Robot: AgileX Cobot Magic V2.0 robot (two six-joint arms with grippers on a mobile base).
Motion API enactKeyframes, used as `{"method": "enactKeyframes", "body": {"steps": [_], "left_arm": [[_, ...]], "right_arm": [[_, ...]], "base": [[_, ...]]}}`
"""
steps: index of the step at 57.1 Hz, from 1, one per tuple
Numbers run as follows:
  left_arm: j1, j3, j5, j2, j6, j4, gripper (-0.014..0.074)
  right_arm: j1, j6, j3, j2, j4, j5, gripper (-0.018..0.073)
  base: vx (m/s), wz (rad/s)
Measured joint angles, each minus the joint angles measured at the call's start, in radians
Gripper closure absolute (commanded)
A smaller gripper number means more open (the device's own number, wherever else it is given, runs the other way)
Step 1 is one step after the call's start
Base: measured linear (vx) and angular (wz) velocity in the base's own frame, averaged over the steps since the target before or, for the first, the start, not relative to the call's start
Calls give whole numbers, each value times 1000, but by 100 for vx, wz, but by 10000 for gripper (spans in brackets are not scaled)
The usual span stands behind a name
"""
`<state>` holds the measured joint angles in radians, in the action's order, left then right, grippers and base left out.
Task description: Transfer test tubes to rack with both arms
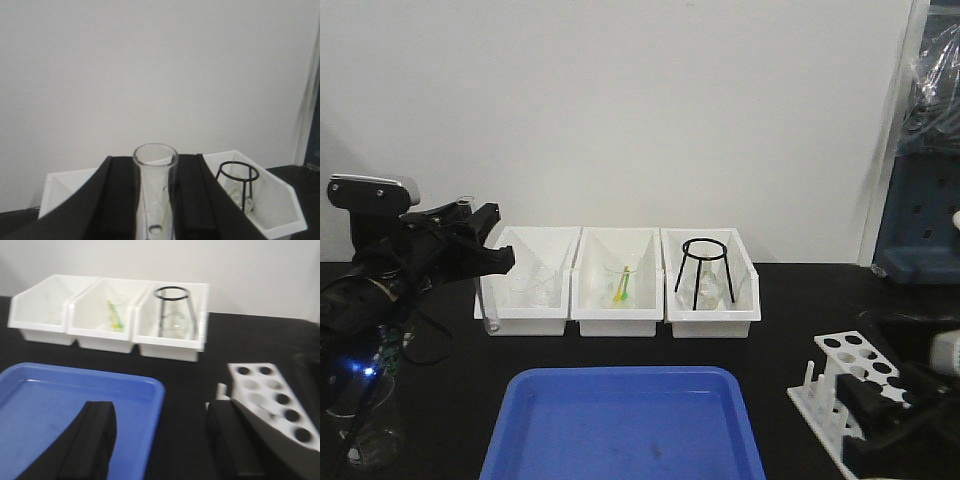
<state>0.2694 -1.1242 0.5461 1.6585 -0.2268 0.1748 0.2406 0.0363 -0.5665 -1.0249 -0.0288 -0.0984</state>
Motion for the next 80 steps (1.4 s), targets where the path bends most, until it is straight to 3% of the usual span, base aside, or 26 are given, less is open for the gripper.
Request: {"method": "enactKeyframes", "body": {"steps": [20, 38, 56, 74, 80], "left_arm": [[93, -11, -7, 44, -194, 0, 591], [102, -11, -7, 115, -383, -4, 591], [102, -11, 21, 134, -425, -5, 591], [102, -11, 25, 134, -427, -6, 591], [102, -11, 29, 134, -470, -6, 591]], "right_arm": [[185, 1, -329, -408, 108, -74, 79], [309, -1, -686, -666, 103, 169, 79], [364, 10, -901, -820, 29, 356, 79], [368, 190, -996, -884, -122, 384, 79], [368, 235, -1002, -895, -132, 372, 79]], "base": [[0, 0], [0, 0], [0, 0], [0, 0], [0, 0]]}}
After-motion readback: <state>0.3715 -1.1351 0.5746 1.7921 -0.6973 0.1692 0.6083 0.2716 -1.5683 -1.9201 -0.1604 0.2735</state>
